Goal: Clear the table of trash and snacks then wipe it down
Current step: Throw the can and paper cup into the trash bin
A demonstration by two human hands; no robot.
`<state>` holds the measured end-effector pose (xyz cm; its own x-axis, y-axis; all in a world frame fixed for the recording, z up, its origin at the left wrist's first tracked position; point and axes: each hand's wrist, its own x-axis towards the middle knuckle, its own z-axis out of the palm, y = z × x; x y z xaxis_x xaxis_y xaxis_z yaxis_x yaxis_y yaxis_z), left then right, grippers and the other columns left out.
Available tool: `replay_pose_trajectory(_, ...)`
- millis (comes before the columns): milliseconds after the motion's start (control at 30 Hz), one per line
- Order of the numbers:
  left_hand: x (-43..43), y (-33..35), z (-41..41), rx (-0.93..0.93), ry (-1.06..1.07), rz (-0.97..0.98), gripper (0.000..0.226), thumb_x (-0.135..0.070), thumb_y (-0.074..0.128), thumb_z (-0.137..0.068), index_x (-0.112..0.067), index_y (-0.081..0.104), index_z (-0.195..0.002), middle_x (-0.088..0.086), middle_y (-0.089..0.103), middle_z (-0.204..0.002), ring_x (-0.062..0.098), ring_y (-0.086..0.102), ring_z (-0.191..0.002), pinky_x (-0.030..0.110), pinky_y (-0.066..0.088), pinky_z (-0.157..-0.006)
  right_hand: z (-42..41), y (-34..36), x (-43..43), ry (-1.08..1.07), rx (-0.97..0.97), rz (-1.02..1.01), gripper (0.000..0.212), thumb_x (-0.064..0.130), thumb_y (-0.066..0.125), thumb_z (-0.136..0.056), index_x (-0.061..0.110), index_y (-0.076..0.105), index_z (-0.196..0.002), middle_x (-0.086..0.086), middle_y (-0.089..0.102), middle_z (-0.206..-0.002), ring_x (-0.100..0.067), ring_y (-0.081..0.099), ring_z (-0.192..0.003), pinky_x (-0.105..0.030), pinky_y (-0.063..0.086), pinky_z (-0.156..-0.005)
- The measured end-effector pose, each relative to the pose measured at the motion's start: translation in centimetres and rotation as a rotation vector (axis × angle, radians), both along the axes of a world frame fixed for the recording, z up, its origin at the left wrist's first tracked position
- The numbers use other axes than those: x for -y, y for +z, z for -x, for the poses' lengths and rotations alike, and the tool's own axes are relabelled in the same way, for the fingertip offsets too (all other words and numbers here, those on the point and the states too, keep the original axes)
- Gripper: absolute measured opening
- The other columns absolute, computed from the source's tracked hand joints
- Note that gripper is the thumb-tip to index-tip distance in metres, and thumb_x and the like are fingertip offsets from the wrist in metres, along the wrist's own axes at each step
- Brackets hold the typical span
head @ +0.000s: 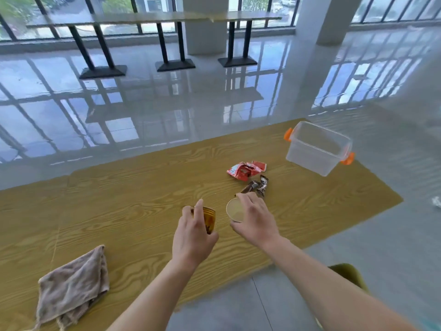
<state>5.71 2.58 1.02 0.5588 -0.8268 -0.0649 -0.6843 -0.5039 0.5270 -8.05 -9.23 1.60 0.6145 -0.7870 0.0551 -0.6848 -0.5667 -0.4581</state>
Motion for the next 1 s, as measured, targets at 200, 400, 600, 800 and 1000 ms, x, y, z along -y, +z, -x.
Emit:
replay_pose_trajectory(200, 3.0, 0.3, 8.1, 0.009, -0.144, 0.040, 0.091, -0.036, 0.072, -0.081, -0.024, 0.019, -0.154, 0.007, 0.039, -0.136, 0.027, 0.051, -0.117, 0.037, 0.054, -0.087, 10.5, 0.3, 0.2, -0.144, -0.012, 0.004, 0.076, 0.035, 0.077, -0.078, 0.014, 0.042, -0.142, -0.005, 0.049, -0.137, -0.025, 0.047, -0.124, -0.033, 0.044, -0.100)
replay_pose_trajectory(400, 5.1, -0.3, 18.3, -0.003, -0.261, 0.054, 0.092, -0.036, 0.073, -0.080, -0.024, 0.019, -0.154, 0.005, 0.040, -0.135, 0.025, 0.053, -0.116, 0.034, 0.055, -0.084, 22.4, -0.3, 0.6, -0.269, 0.002, -0.017, 0.079, 0.038, 0.079, -0.077, 0.017, 0.040, -0.143, -0.003, 0.047, -0.138, -0.023, 0.046, -0.126, -0.033, 0.045, -0.100)
replay_pose_trajectory(600, 7.1, -1.4, 28.1, -0.017, -0.365, 0.058, 0.088, -0.039, 0.070, -0.084, -0.022, 0.021, -0.155, 0.003, 0.041, -0.133, 0.021, 0.055, -0.109, 0.026, 0.049, -0.075, 33.4, -2.2, 0.7, -0.370, -0.030, -0.052, 0.067, 0.034, 0.078, -0.074, 0.017, 0.047, -0.131, -0.004, 0.050, -0.129, -0.026, 0.051, -0.117, -0.033, 0.046, -0.095)
replay_pose_trajectory(800, 8.9, -3.4, 35.7, -0.025, -0.471, 0.008, 0.087, -0.044, 0.070, -0.084, -0.025, 0.021, -0.154, 0.001, 0.040, -0.137, 0.018, 0.056, -0.110, 0.024, 0.050, -0.072, 41.3, -4.9, 0.7, -0.479, -0.090, -0.122, 0.066, 0.033, 0.071, -0.075, 0.018, 0.045, -0.134, -0.004, 0.049, -0.130, -0.026, 0.048, -0.121, -0.031, 0.041, -0.100)
replay_pose_trajectory(1000, 11.9, -8.1, 40.4, -0.052, -0.586, -0.074, 0.083, -0.046, 0.069, -0.083, -0.028, 0.023, -0.150, 0.001, 0.042, -0.134, 0.016, 0.055, -0.101, 0.019, 0.045, -0.067, 45.5, -8.9, 1.6, -0.599, -0.122, -0.255, 0.072, 0.032, 0.069, -0.076, 0.032, 0.040, -0.141, 0.000, 0.044, -0.128, -0.026, 0.046, -0.121, -0.033, 0.042, -0.098)
